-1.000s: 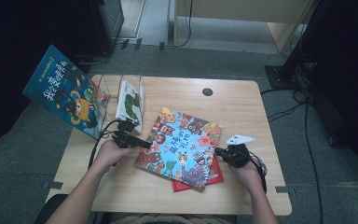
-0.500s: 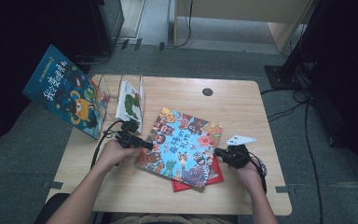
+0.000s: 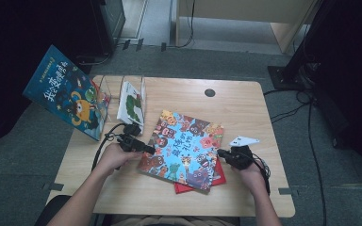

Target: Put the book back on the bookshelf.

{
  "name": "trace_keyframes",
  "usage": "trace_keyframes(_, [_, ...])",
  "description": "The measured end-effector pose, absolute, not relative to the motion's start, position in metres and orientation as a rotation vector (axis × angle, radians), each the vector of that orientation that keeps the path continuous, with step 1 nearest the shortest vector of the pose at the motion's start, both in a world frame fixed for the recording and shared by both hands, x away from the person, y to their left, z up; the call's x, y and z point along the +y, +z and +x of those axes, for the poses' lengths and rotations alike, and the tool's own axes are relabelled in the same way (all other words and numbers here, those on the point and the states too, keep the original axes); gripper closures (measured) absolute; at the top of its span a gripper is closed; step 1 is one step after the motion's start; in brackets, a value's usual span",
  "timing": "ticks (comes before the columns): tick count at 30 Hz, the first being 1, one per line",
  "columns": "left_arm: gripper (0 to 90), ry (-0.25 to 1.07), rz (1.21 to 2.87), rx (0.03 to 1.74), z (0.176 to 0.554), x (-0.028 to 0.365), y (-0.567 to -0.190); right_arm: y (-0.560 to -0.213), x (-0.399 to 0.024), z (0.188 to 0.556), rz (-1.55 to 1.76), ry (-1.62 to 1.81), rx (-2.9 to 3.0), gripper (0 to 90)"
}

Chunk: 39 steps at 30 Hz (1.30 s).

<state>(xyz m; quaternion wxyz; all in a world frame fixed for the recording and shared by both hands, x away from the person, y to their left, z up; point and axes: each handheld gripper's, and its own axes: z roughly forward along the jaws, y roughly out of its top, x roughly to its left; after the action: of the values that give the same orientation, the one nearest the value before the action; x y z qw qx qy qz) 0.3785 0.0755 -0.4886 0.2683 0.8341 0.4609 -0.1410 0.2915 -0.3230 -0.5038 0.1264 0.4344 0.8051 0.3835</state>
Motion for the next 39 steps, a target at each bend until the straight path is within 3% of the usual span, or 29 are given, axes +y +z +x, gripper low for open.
trace_keyframes(6, [49.7,-0.421,2.215,1.278,0.3787,0.076,-0.4898,-0.5037,-0.3248,0.2932,1.266,1.117,2.345,90.0])
trace_keyframes(23, [47.3,-0.381,2.176,1.291,0.385,0.0716,-0.4908,-0.4978,-0.3191,0.291,1.266,1.144,2.35,90.0])
trace_keyframes(39, [48.4,-0.464,2.153,1.302,0.3853,0.0696,-0.4927,-0.5005,-0.3266,0.2972,1.33,1.072,2.313,90.0])
